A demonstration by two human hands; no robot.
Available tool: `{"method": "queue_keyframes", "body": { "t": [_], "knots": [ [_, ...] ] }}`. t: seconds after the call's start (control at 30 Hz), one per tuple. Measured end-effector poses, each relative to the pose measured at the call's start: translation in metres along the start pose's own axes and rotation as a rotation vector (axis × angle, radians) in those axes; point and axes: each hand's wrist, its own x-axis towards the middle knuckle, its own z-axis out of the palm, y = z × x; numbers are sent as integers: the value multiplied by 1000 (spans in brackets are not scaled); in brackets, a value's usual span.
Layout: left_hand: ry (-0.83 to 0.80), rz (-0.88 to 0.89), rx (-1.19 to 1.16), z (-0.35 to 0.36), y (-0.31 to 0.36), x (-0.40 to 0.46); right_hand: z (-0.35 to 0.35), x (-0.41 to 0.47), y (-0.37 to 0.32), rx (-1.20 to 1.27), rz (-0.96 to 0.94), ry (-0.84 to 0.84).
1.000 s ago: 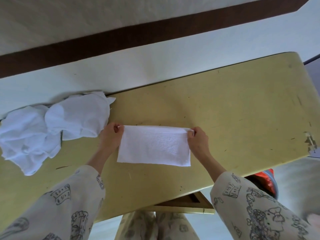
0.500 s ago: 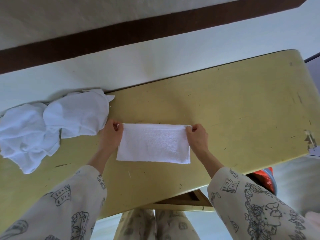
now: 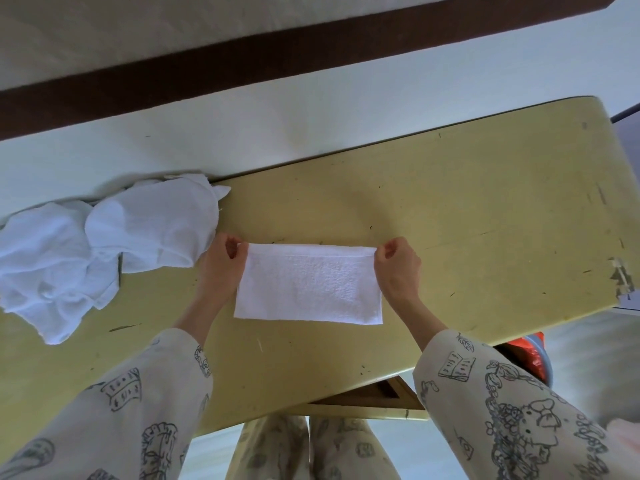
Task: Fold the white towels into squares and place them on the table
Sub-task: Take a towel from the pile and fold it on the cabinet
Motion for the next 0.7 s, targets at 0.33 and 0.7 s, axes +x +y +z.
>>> {"method": "queue_keyframes", "body": {
  "t": [0.33,0.7],
  "knots": [
    [167,391,470,16,-1,-19,19,-17,0,-302,-566,165],
    [14,643,488,52,28,-6,50,-8,-20,-415,-745,75]
  ]
}}
